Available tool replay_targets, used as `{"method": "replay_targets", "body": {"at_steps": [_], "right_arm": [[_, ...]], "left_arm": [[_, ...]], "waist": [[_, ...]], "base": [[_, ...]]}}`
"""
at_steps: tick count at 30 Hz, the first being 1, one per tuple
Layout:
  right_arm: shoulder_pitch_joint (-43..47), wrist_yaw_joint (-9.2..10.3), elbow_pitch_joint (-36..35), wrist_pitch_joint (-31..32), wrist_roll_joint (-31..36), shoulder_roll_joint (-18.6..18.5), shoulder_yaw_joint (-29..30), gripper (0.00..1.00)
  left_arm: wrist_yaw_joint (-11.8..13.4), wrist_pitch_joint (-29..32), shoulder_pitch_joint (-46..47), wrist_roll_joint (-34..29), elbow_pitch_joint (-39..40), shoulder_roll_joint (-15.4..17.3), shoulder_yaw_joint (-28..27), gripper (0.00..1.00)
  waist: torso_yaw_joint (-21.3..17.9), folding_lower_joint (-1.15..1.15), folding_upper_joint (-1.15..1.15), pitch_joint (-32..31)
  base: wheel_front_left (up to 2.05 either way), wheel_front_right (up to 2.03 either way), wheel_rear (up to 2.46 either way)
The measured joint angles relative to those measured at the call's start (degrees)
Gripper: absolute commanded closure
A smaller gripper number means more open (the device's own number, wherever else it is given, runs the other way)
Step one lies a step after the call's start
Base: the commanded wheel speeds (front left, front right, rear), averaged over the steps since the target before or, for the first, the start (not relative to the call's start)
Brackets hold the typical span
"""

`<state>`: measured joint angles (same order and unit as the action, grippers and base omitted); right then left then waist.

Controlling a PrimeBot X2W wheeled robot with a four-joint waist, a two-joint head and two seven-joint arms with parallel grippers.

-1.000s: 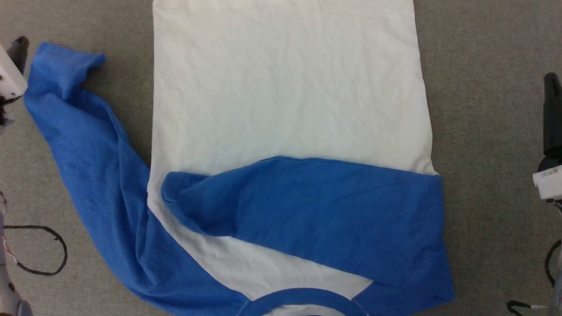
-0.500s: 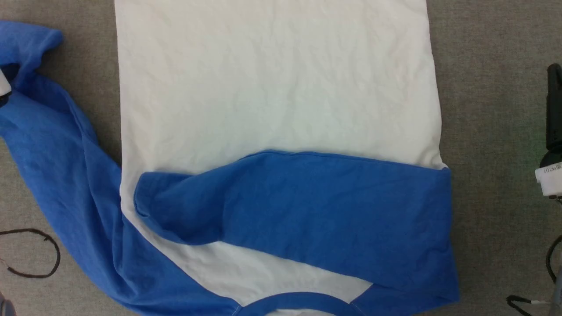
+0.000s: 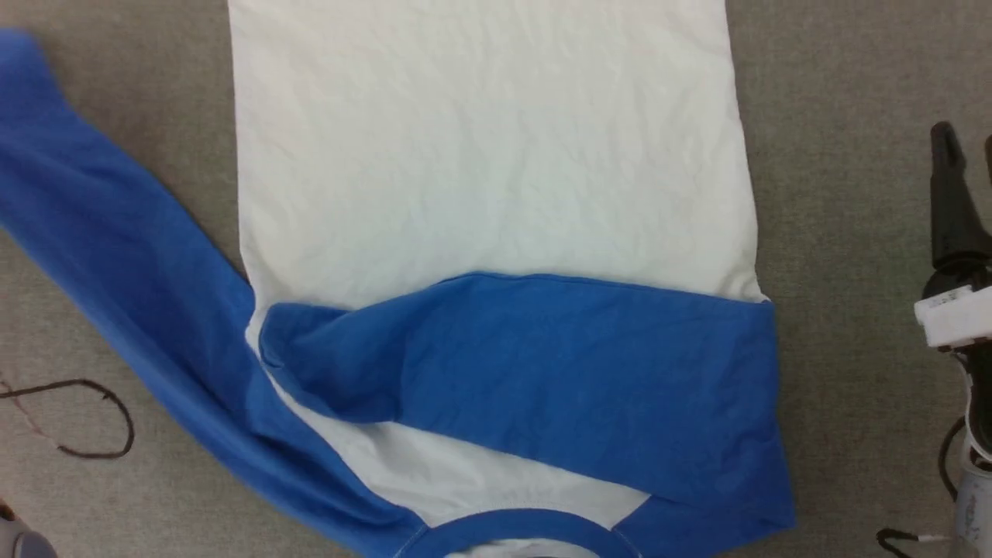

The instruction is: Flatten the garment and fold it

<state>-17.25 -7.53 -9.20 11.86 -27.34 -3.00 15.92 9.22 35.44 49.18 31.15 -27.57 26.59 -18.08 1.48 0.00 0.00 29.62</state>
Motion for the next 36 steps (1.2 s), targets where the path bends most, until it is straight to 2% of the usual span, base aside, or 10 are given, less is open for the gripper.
{"method": "replay_targets", "body": {"at_steps": [3,8,16,20,27,32,36], "right_arm": [[0.58,0.00,1.71,-0.78,-0.49,0.00,-0.42,0.00],[2.18,0.00,4.77,-2.10,-1.48,0.01,-1.10,0.00],[5.93,0.00,8.83,-4.15,-3.02,0.00,-1.09,0.00],[7.43,0.00,10.01,-4.65,-3.41,-0.02,-1.09,0.00],[8.49,0.00,11.57,-5.59,-4.52,-0.01,-1.97,0.00],[8.75,0.00,12.22,-6.11,-4.66,0.01,-2.38,0.00],[9.43,0.00,12.81,-6.60,-4.99,0.02,-2.59,0.00]], "left_arm": [[0.18,-4.03,0.03,2.70,-1.13,-1.08,-3.92,1.00],[-0.34,-6.44,-2.09,5.39,-2.46,-1.11,-7.70,1.00],[-4.30,-7.67,-7.22,8.24,0.48,-1.11,-10.12,1.00],[-5.94,-5.89,-7.62,8.48,4.79,-2.09,-7.73,1.00],[-9.21,0.00,-10.44,8.44,13.28,-7.53,0.73,1.00],[-11.22,3.60,-12.73,9.33,19.60,-13.89,7.78,1.00],[-11.32,4.38,-14.29,10.46,23.83,-20.49,13.86,1.00]], "waist": [[0.24,0.00,0.00,-2.15],[0.89,-0.01,0.00,-6.47],[2.68,-0.02,0.00,-14.06],[4.01,-0.02,0.00,-17.41],[6.38,-0.02,0.00,-21.82],[7.51,-0.01,0.00,-23.78],[7.93,-0.01,0.00,-24.77]], "base": [[0.00,0.00,0.00],[0.00,0.00,0.00],[0.00,0.00,0.00],[0.00,0.00,0.00],[0.00,0.00,0.00],[0.00,0.00,0.00],[0.00,0.00,0.00]]}}
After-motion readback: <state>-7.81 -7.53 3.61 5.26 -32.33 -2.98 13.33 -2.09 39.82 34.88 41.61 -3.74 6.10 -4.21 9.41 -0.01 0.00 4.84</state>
